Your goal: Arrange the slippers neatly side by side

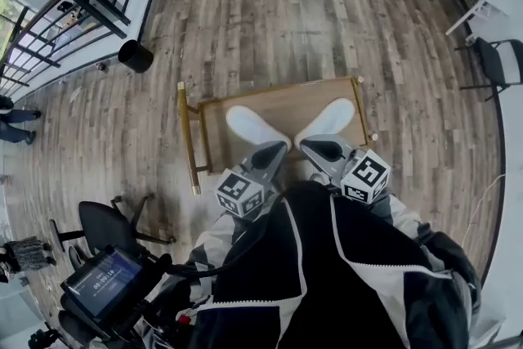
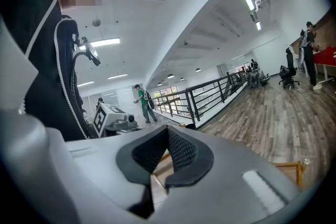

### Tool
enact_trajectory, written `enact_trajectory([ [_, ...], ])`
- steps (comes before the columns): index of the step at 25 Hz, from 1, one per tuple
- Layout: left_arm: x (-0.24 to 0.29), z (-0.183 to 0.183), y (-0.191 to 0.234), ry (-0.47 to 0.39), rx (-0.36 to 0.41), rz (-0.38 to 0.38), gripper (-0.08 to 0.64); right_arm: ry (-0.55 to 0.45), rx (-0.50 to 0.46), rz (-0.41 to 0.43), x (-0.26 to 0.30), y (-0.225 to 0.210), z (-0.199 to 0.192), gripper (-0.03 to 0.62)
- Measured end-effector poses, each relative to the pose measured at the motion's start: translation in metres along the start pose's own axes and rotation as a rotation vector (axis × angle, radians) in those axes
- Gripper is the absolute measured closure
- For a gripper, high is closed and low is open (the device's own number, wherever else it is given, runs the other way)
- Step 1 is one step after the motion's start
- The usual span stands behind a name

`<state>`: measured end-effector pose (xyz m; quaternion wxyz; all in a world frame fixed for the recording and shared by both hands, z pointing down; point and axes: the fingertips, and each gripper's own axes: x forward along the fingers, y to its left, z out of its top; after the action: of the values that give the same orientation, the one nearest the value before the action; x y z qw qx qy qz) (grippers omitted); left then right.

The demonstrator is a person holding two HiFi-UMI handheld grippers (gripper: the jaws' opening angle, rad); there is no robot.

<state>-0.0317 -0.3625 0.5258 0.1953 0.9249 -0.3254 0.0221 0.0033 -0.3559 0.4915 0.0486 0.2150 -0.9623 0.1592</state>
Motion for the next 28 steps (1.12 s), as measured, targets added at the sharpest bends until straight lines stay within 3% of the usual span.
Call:
enact_trajectory([
  [5,-0.017,-0.035,0.071,0.041,-0.203,0.243,0.5,0.028,0.005,0.0,-0.011,-0.004,0.004,0.588],
  [13,-0.016,-0.116,0.143,0.214,-0.337,0.479,0.391,0.038,0.001,-0.045,-0.043,-0.009,0.0,0.588],
  [16,-0.001,-0.146,0.165,0.275,-0.38,0.533,0.348,0.04,0.01,-0.075,-0.061,-0.021,-0.008,0.588],
  [22,0.01,-0.191,0.204,0.416,-0.397,0.611,0.333,0.045,0.02,-0.128,-0.081,-0.029,-0.014,0.588],
  [28,0.013,-0.202,0.217,0.421,-0.479,0.642,0.333,0.043,0.029,-0.18,-0.096,-0.025,-0.02,0.588],
])
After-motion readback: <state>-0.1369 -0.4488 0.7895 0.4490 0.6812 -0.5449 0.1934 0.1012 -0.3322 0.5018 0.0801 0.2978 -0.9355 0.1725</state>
